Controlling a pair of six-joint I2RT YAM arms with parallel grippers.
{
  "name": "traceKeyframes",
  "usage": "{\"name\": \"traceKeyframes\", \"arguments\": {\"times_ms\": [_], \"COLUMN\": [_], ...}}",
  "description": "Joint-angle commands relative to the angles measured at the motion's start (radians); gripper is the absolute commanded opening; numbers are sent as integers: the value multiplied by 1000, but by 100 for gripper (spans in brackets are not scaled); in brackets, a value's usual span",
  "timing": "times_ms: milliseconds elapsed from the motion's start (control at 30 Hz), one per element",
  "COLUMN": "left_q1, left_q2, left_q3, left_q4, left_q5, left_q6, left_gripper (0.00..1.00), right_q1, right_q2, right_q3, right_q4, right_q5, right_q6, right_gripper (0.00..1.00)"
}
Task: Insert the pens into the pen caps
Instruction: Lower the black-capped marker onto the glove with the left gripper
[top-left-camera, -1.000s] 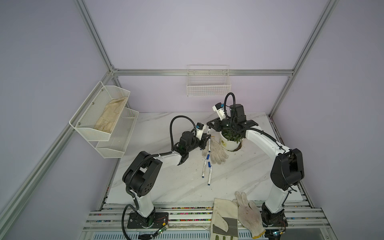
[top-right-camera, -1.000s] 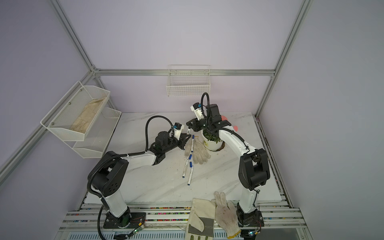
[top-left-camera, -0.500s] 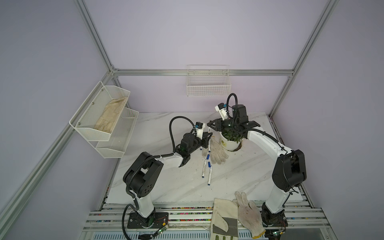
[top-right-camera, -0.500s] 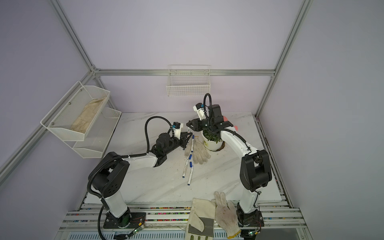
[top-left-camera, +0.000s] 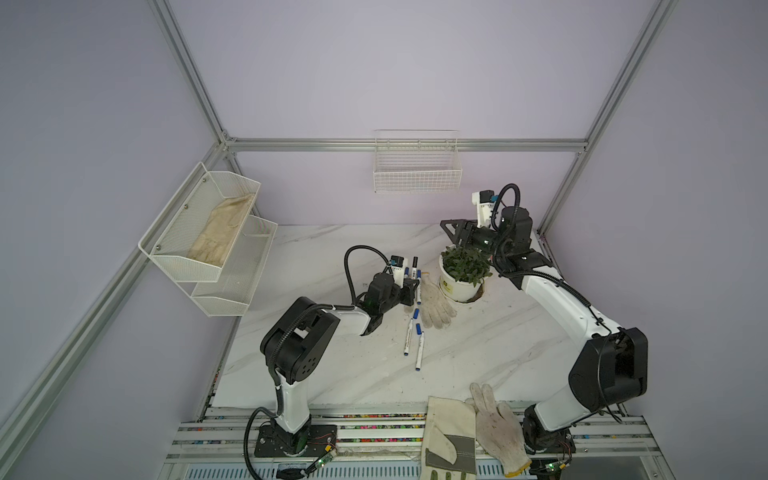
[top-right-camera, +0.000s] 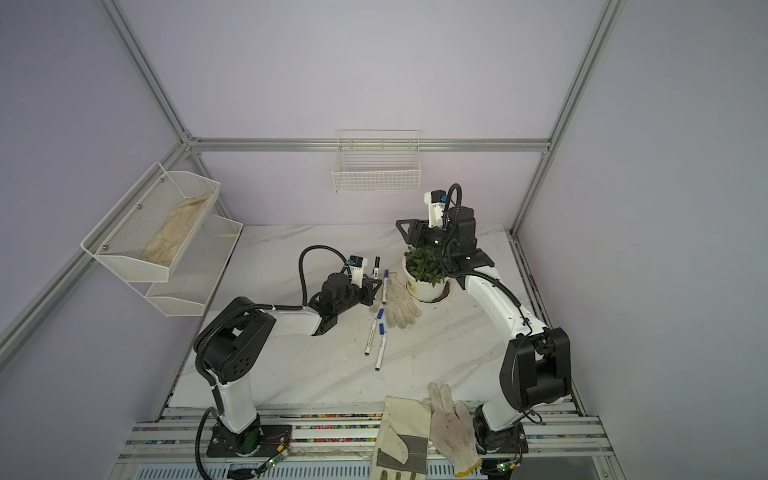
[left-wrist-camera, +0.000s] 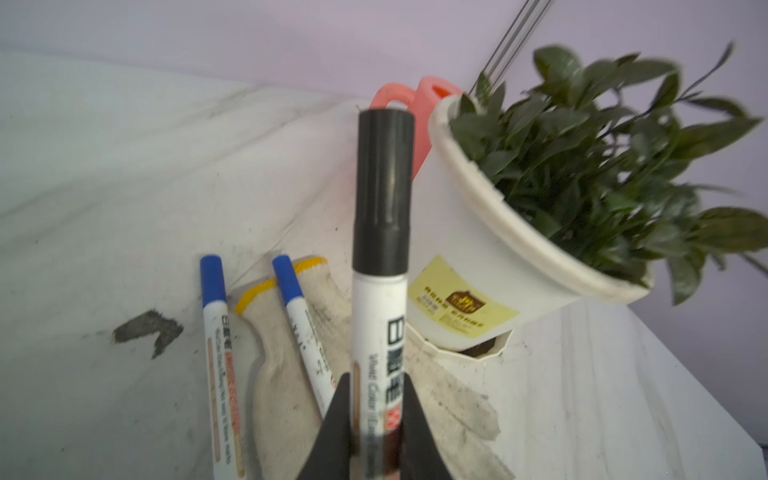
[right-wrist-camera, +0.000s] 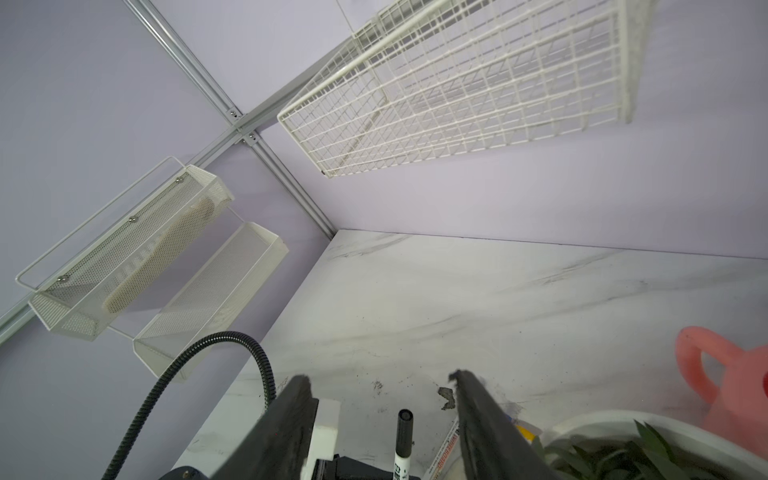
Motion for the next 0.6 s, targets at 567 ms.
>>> {"name": "traceKeyframes", "arguments": {"times_ms": [567], "left_q1": [10], "left_q2": [140], "left_q3": [328], "left_q4": [-344], "left_q5": [-73], "left_q6": [1], "left_gripper": [10], "right_q1": [-8], "right_q2": [18], "right_q3": [-55], "right_q4": [10], "right_q5": [7], "right_q6": [27], "right_gripper": [54]}}
